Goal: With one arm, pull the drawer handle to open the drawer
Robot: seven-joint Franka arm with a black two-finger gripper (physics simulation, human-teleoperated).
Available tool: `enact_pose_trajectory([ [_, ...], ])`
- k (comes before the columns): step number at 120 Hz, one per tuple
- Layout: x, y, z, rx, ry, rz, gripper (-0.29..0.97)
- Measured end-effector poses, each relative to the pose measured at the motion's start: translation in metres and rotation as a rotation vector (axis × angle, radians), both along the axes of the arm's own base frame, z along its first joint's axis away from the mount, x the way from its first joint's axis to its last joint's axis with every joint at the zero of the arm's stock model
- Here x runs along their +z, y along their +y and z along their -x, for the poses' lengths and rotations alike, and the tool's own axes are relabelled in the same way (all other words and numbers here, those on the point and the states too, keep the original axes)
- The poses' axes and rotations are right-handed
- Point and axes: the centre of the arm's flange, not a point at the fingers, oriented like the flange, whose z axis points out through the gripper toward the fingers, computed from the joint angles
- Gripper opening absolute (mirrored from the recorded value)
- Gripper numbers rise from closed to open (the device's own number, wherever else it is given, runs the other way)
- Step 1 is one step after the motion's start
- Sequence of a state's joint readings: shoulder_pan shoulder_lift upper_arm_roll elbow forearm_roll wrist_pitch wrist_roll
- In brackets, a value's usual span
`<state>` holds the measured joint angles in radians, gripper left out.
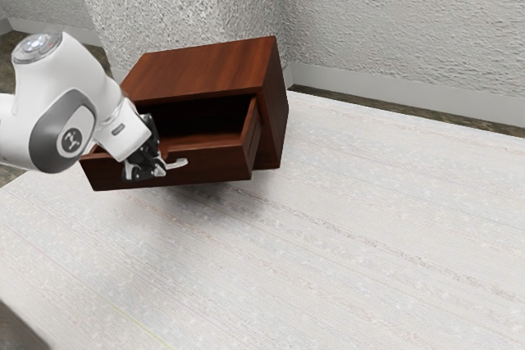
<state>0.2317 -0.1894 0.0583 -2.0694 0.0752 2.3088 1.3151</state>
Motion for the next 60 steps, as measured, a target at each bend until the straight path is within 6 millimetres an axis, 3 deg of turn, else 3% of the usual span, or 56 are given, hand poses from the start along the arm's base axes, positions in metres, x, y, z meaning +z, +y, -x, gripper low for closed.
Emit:
enact_pose_trajectory([
  [38, 0.006, -0.002, 0.003, -0.002, -0.008, 0.0, 0.12],
  [46, 0.02, -0.003, 0.009, -0.001, -0.025, -0.004, 0.15],
  [60, 0.071, -0.006, 0.014, 0.002, -0.049, -0.003, 0.18],
])
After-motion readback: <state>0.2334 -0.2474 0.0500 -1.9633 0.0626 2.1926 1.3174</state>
